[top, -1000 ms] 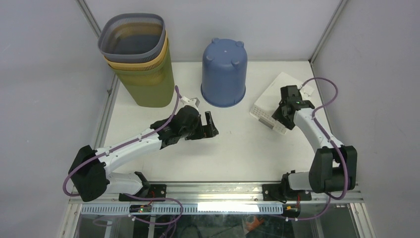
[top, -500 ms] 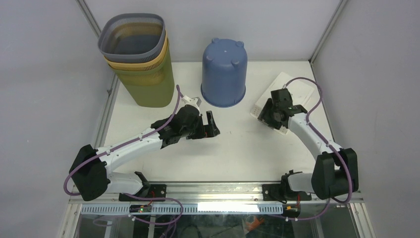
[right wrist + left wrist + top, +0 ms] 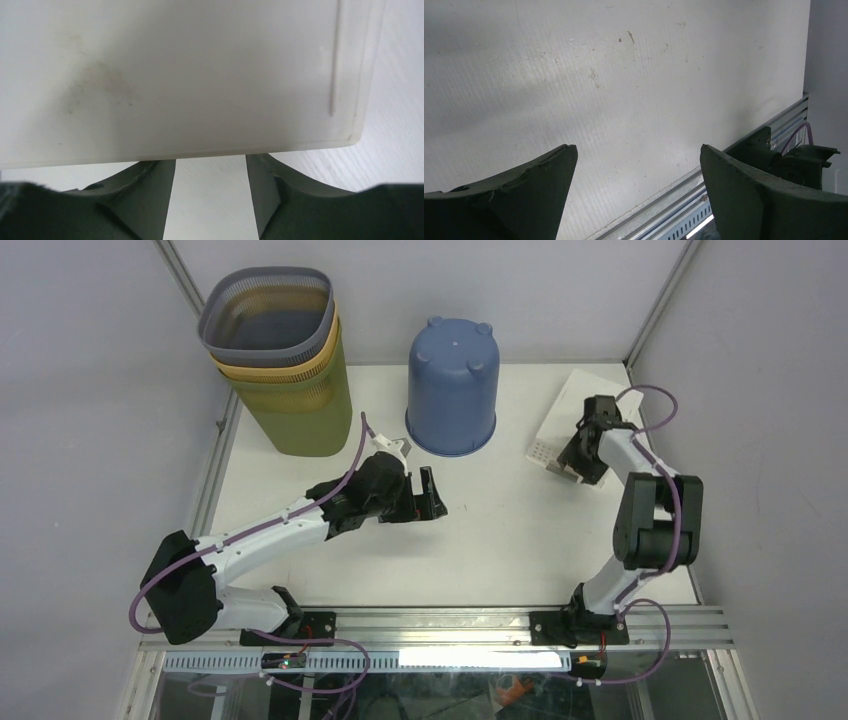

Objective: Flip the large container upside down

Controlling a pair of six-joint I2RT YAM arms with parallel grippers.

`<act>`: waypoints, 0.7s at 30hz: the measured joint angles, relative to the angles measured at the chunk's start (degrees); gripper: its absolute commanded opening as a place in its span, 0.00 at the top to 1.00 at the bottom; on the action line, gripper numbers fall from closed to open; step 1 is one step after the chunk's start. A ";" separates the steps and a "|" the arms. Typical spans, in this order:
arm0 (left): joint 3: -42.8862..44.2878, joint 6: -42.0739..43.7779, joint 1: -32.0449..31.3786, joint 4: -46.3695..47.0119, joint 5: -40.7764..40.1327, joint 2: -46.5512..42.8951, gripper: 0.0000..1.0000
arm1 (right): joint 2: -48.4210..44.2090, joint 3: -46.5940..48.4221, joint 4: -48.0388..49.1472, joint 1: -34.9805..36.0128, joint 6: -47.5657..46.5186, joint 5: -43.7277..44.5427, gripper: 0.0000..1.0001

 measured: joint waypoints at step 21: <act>15.39 7.48 0.00 -7.69 -3.17 2.95 0.01 | 1.16 10.99 -1.77 -6.62 1.70 -2.78 0.35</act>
